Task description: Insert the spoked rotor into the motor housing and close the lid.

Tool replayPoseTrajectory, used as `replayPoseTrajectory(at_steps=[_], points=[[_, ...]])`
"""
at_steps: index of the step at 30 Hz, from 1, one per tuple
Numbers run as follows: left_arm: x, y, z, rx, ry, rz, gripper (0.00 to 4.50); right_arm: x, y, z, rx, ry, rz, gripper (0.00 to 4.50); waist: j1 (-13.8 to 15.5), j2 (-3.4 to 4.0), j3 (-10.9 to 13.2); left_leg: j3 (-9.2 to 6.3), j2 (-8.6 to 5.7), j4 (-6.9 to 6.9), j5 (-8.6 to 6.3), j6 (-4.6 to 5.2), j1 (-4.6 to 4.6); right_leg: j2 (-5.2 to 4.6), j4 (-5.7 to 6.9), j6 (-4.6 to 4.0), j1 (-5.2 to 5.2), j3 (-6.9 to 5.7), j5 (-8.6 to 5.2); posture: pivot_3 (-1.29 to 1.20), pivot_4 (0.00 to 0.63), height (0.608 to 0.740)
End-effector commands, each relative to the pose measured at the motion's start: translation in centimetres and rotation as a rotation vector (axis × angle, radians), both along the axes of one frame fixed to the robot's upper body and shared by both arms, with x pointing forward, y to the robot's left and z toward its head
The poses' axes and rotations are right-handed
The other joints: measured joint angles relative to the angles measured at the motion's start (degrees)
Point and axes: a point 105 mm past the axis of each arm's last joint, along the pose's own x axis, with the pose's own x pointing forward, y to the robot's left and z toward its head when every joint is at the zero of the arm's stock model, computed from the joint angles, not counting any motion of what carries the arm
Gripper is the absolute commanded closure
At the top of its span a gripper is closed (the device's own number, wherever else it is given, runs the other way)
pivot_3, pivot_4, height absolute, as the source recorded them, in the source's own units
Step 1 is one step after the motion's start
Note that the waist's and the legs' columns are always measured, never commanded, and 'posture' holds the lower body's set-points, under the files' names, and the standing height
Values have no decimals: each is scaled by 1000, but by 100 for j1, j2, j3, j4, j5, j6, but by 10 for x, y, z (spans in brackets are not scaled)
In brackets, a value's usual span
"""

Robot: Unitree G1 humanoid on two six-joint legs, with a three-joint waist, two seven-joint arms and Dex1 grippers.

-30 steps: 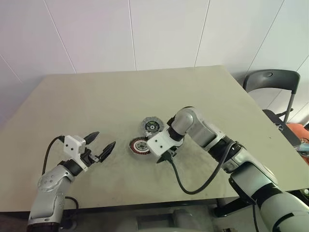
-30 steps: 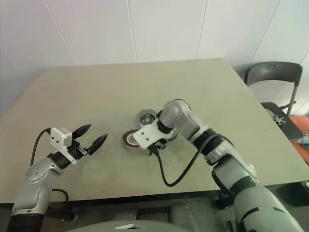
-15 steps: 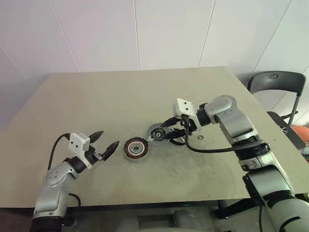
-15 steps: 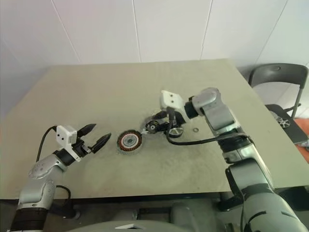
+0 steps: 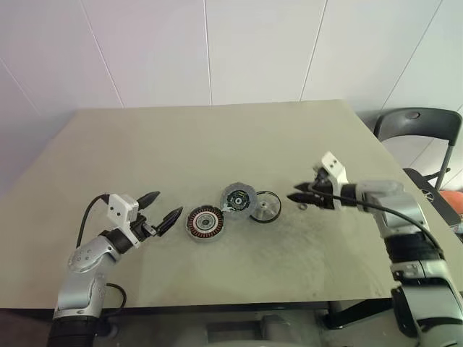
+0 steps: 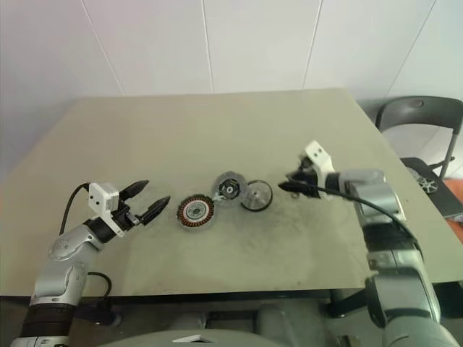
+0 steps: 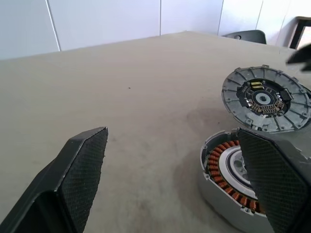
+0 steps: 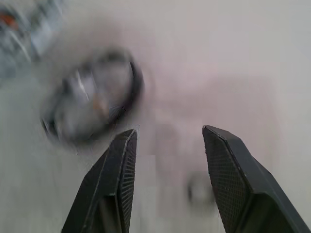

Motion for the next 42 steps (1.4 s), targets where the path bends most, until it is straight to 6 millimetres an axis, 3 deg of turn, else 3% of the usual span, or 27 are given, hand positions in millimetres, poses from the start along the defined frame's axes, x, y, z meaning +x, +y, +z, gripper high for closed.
replayPoseTrajectory(at_steps=[1, 7, 22, 31, 34, 37, 42], points=[[3, -2, 8, 15, -33, -19, 0, 4, -15, 11, -12, -88, -70, 2238, -12, 0, 0, 4, 0, 1, 0, 0, 2, 0, 0, 0, 1, 3, 0, 0, 0, 740], [4, -5, 8, 15, -30, -34, 0, 6, -14, 1, 34, -118, -144, 2238, 6, -1, 0, 6, 1, 14, 1, 1, 8, 5, 0, 1, 13, 6, 0, 0, 0, 740], [-2, 2, 9, 28, -27, -41, 0, 5, -5, -21, 5, -74, -126, 2238, 2, -2, -1, 3, 2, 15, 0, 1, 8, 5, 0, 1, 15, 5, 0, 0, 0, 740], [-1, 9, 10, 40, -29, -27, 0, 2, 11, -39, 10, -26, -122, 2238, -34, -18, -11, 4, 7, 34, 0, 2, 19, 14, 1, 0, 35, 5, 1, 0, 0, 740], [-1, 10, 10, 43, -30, -25, 0, 1, 9, -40, 0, -25, -123, 2827, -28, -18, -11, 4, 7, 44, 0, 2, 25, 15, 2, 0, 47, 5, 1, 0, 0, 740], [-1, 11, 11, 46, -32, -21, 0, 2, 6, -39, -5, -30, -125, 3734, -26, -18, -11, 3, 7, 49, -1, 3, 29, 16, 1, 0, 55, 4, 0, 0, 0, 740], [-1, 12, 11, 48, -35, -16, 0, 4, 7, -36, -1, -50, -118, 3808, -24, -19, -12, 3, 7, 56, -1, 4, 29, 16, 1, 0, 59, 4, 0, 0, 0, 740]])
